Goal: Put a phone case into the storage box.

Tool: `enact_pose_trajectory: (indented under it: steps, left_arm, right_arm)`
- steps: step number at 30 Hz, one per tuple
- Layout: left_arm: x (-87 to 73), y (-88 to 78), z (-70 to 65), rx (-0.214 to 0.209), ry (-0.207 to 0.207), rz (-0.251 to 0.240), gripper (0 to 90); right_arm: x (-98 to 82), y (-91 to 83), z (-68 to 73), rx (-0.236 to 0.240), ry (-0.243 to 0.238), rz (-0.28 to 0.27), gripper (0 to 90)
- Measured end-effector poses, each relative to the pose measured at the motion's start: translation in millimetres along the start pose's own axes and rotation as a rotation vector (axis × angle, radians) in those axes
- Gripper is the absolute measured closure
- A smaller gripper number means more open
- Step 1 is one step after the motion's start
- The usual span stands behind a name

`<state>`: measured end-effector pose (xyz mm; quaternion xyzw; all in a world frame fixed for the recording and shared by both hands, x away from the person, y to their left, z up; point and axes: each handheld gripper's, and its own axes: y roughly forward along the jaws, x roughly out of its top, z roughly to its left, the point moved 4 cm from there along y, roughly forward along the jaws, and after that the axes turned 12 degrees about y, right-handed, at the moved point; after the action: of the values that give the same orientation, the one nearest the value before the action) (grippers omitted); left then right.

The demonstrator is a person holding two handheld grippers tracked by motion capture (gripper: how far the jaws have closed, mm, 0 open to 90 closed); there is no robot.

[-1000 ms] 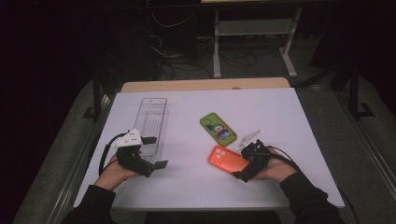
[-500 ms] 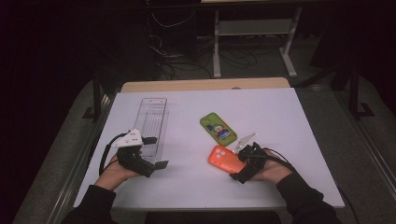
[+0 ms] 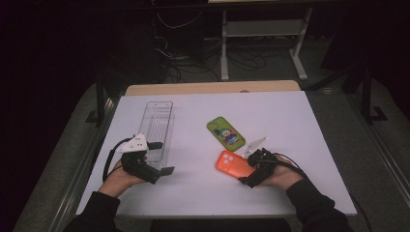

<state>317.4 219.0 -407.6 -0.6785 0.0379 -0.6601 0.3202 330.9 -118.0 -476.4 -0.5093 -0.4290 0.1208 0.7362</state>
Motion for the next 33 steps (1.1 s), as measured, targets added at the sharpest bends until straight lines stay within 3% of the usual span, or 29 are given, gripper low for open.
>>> enact_pose_trajectory:
  steps: [7,16,27,33]
  left_arm:
    - [0.0,0.1,-0.3,-0.001,0.001,0.003,0.0]
    - [0.0,-0.4,1.2,-0.001,0.007,0.004,0.0]
    - [-0.4,0.2,2.0,-0.007,0.000,0.006,0.0]
    - [0.8,0.1,4.0,-0.010,0.006,0.005,0.0]
  right_arm:
    - [0.1,-0.1,0.3,-0.001,-0.002,0.001,14.8]
    - [0.4,-2.6,-2.6,0.030,0.007,0.001,15.2]
    - [8.5,-18.2,-5.2,0.071,-0.011,-0.031,15.3]
    - [13.4,-29.7,-9.3,0.078,0.003,-0.045,15.3]
